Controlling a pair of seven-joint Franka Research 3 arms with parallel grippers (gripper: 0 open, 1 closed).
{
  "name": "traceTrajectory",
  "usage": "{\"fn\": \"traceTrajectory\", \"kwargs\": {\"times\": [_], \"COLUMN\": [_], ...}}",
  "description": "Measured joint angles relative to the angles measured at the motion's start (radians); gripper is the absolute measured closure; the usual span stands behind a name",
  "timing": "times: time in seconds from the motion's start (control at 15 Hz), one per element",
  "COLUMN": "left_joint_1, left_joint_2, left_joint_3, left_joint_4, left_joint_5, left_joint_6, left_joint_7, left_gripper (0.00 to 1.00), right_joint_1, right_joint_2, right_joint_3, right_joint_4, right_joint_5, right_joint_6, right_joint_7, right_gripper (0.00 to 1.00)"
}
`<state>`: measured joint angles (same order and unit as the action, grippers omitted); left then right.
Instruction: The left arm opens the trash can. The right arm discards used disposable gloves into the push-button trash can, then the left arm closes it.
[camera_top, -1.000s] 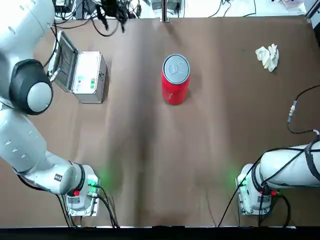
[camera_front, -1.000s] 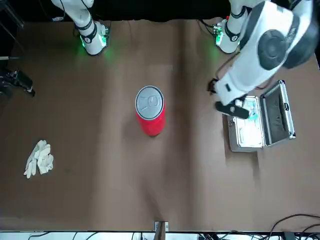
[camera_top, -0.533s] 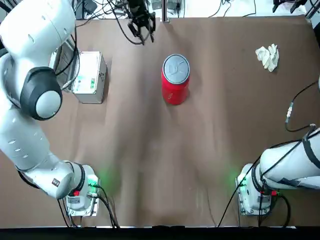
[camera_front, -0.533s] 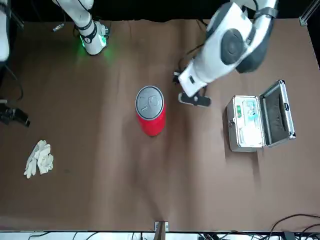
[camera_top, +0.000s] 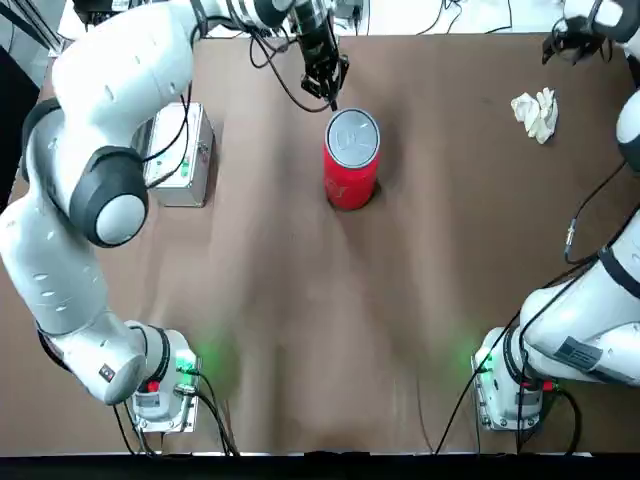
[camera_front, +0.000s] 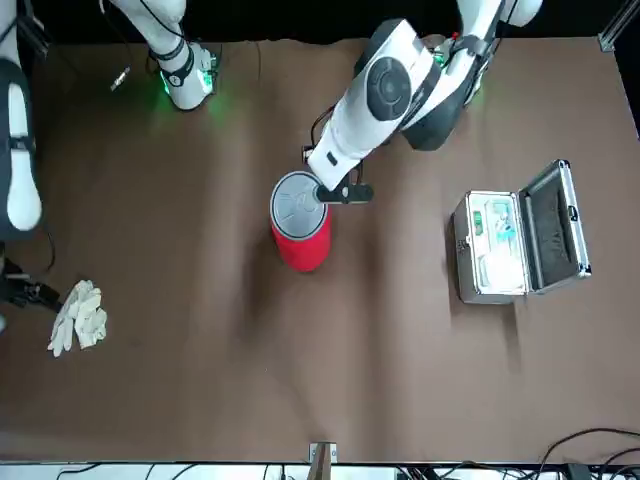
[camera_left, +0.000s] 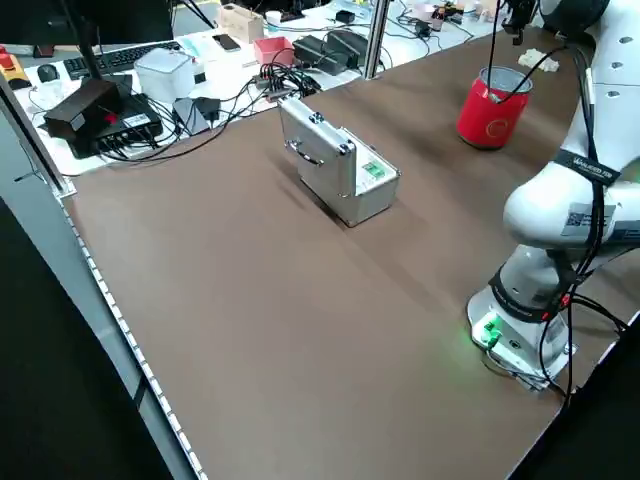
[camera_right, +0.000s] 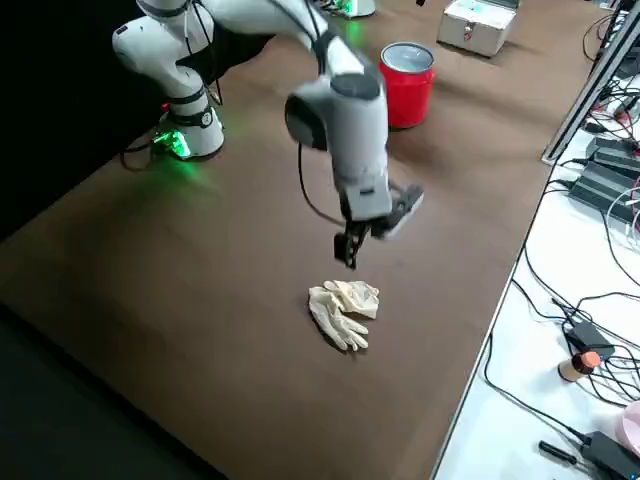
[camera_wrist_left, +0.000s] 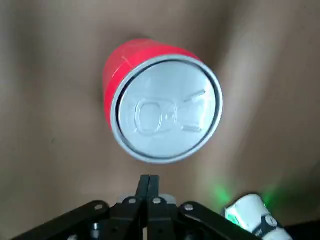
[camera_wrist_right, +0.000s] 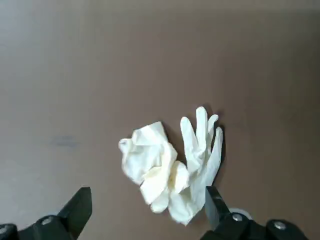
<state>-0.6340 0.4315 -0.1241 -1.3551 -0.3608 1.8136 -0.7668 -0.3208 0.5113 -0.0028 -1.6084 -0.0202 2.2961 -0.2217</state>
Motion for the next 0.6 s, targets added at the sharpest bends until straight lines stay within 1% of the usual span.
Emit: {"fn": "traceTrajectory", "kwargs": {"times": [0.13,0.27,0.47,0.6], "left_joint_1": [-0.022,-0.041,-0.084,-0.115], "left_joint_2": [0.024,0.050,0.089,0.115], "left_joint_3": [0.000,-0.001,0.000,0.001], "left_joint_4": [0.000,0.001,0.001,0.001], "left_joint_5": [0.052,0.075,0.092,0.100], "left_joint_6": [0.063,0.138,0.208,0.298], "left_joint_7": [-0.054,-0.107,-0.150,-0.167], "left_gripper": [0.99,0.99,0.99,0.99], "right_joint_1": [-0.018,-0.025,-0.030,-0.032], "right_joint_2": [0.066,0.115,0.168,0.187], "right_joint_3": [0.000,0.000,0.000,0.000], "right_joint_4": [0.009,0.022,0.038,0.045], "right_joint_5": [-0.001,-0.001,-0.001,-0.002], "right_joint_6": [0.026,0.029,0.035,0.037], "right_joint_7": [-0.020,-0.026,-0.038,-0.040], "right_gripper": [0.00,0.00,0.00,0.00]}}
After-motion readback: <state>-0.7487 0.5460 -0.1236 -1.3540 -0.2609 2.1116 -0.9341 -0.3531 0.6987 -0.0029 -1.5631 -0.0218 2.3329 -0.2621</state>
